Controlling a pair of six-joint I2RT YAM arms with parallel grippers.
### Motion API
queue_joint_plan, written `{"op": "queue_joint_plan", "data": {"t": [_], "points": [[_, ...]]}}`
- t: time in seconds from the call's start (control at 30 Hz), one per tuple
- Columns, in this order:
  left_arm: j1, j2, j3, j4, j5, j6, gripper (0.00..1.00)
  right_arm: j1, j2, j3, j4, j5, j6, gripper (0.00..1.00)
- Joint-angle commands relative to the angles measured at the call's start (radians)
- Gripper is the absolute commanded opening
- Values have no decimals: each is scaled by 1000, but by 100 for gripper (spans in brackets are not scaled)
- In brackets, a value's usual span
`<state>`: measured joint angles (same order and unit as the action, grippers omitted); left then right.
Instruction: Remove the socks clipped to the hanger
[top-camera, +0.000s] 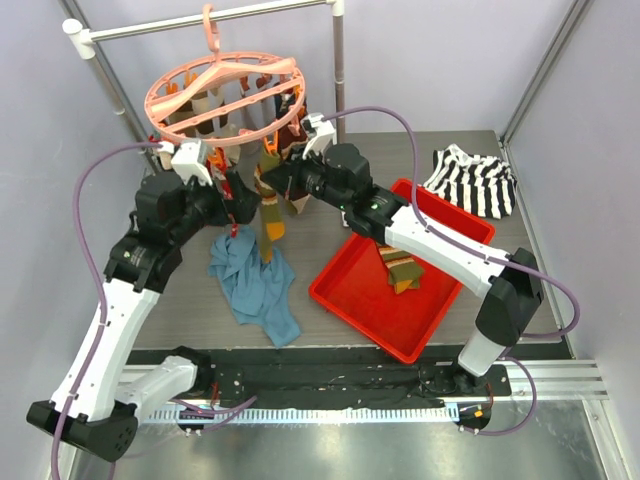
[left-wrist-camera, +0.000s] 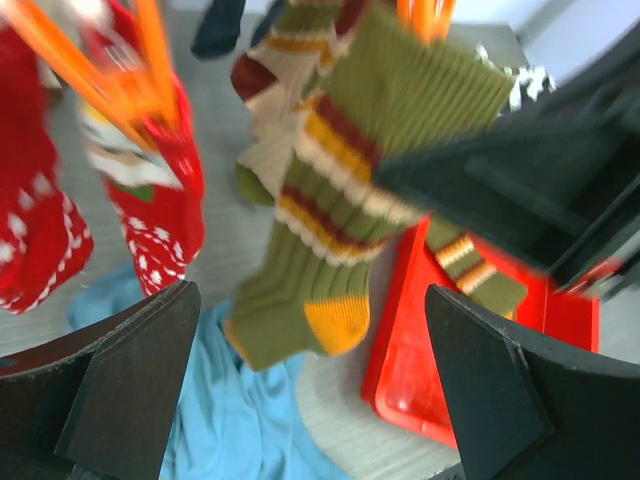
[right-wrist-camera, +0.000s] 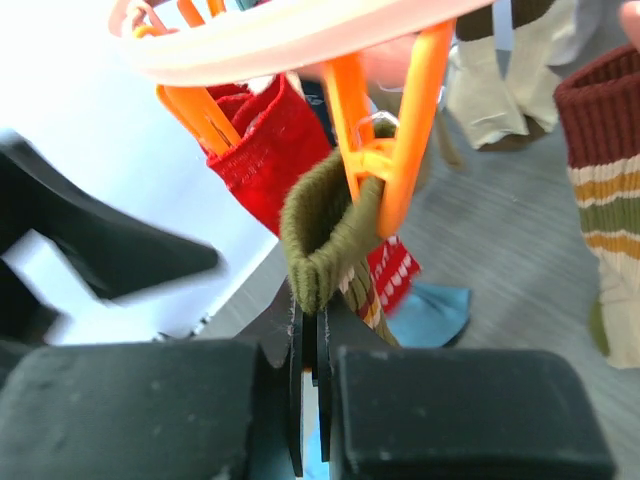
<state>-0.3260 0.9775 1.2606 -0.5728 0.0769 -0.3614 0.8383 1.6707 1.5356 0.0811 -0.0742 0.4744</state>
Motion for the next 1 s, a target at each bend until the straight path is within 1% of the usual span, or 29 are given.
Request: {"op": "queue_joint_plan", "data": {"t": [0.0,0.1,0.27,0.37,0.47,0.5,0.57,0.6,0.67,0.7,0.73,0.77,0.83,0.87,0.9,0.93,0.97], "points": [[-1,-37,-119,155,139,3,100,8,-45,58,0,4,113,1],[-2,-40,-161,208,182,-27,100,19,-48,66,2,17,132,1],[-2,3,-193,261,167,-106,100,24,-63,37,40,27,170,1],[-1,23,-208,307,130,-143,98,28,-78,24,52,30,190,1],[-2,46,-227,369,78,-160,93,33,-86,15,57,47,202,1],[-2,56,-230,381,78,-168,88,33,-85,12,59,51,202,1],[-2,61,-234,412,90,-189,82,38,-83,8,62,59,208,1],[-8,62,-237,421,93,-194,77,38,-83,5,60,62,210,1],[-15,58,-254,459,98,-206,71,38,-83,-8,66,65,216,1],[-18,56,-260,470,98,-211,61,38,-86,-15,71,68,224,1],[-19,52,-263,479,98,-220,55,36,-88,-28,77,70,230,1],[-19,52,-267,484,104,-232,41,36,-89,-32,86,70,234,1],[-19,56,-267,482,118,-235,28,38,-91,-35,88,70,234,1],[-19,59,-265,478,121,-240,17,38,-91,-34,83,70,228,2],[-19,66,-262,470,136,-241,11,38,-91,-34,74,70,227,7],[-19,72,-253,456,149,-243,6,38,-92,-22,60,103,219,11],[-19,76,-248,432,164,-241,0,36,-92,-11,8,131,198,16]]}}
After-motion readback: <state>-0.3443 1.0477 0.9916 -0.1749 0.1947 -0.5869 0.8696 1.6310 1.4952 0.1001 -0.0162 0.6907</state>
